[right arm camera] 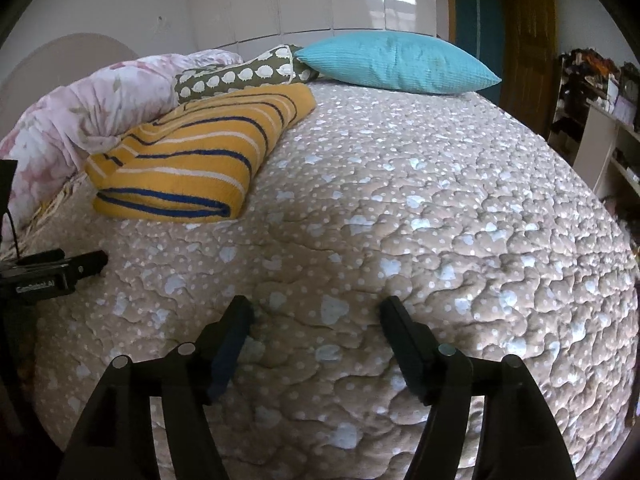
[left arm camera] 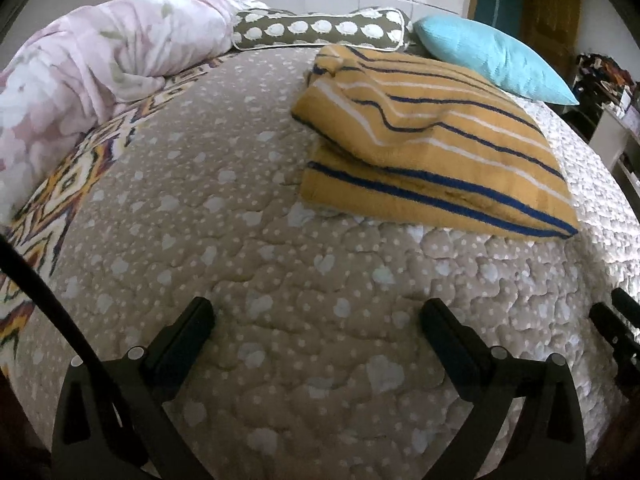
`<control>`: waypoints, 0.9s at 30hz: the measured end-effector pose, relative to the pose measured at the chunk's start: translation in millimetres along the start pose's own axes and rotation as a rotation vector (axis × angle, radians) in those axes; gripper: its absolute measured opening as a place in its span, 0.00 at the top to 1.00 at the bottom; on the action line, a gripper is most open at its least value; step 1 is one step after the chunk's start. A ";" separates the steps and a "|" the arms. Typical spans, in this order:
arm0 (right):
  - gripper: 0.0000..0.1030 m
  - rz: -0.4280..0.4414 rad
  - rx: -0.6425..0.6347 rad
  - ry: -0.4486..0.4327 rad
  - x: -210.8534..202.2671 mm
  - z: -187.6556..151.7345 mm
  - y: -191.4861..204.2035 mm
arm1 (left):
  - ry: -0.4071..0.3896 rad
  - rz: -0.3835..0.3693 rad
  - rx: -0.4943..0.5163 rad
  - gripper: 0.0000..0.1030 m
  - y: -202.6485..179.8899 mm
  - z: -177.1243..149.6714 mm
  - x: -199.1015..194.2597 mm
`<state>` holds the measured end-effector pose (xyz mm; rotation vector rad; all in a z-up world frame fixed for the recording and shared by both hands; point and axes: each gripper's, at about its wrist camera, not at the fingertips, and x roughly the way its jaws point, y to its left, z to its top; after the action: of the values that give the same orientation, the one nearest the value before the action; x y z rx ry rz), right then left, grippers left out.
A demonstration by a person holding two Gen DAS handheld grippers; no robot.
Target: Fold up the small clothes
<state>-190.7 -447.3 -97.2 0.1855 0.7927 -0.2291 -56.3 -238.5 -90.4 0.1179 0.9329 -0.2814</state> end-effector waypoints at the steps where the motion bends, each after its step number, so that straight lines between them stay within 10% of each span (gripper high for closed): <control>1: 0.30 0.000 0.002 0.004 -1.2 2.8 0.3 | -0.005 0.002 -0.005 0.00 0.0 -1.5 -1.5; 5: 0.31 0.052 0.001 -0.043 -10.4 34.4 8.7 | -0.022 0.011 -0.015 0.00 0.2 -6.6 -10.6; 10: 0.71 0.108 -0.033 -0.088 1.7 77.6 35.7 | -0.025 0.033 -0.047 0.00 4.3 -10.1 -26.8; 16: 0.72 0.120 -0.005 0.053 51.0 76.5 48.1 | -0.047 0.034 -0.079 0.00 11.2 -9.6 -51.8; 27: 0.61 0.011 0.102 0.027 -1.7 28.3 4.9 | -0.024 -0.040 -0.046 0.00 -20.4 -15.2 -71.3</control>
<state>-171.2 -449.5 -76.1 0.2895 0.8069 -0.2573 -114.0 -241.2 -41.5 0.0537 0.9179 -0.2979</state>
